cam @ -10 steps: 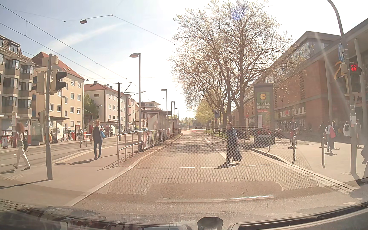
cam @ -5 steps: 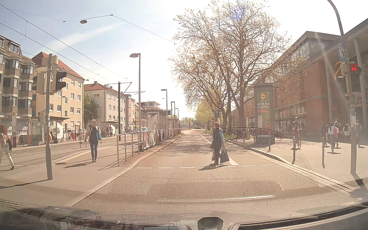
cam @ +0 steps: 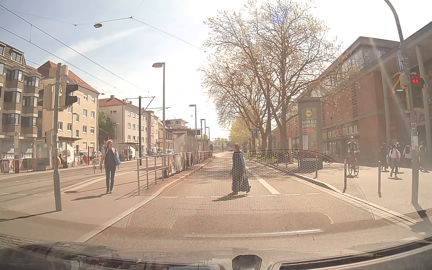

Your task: Follow the waypoints while adhering to traffic rules and regulations

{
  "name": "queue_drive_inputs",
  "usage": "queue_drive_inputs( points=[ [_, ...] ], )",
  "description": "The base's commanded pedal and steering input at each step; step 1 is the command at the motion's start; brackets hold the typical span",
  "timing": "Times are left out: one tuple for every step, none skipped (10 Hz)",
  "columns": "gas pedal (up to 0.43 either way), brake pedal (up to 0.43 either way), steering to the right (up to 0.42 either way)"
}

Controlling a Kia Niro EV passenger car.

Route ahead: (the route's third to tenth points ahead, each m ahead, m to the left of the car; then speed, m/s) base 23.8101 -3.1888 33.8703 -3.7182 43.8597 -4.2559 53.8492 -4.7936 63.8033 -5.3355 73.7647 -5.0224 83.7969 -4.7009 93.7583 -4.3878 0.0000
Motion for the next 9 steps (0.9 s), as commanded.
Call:
queue_drive_inputs(
  points=[
    [0.0, 0.195, -0.006],
    [0.0, 0.195, -0.006],
    [0.0, 0.195, -0.006],
    [0.0, 0.195, -0.006],
    [0.0, 0.195, -0.006],
    [0.0, 0.195, -0.006],
    [0.0, 0.195, -0.006],
    [0.0, 0.195, -0.006],
    [0.0, 0.195, -0.006]
  ],
)
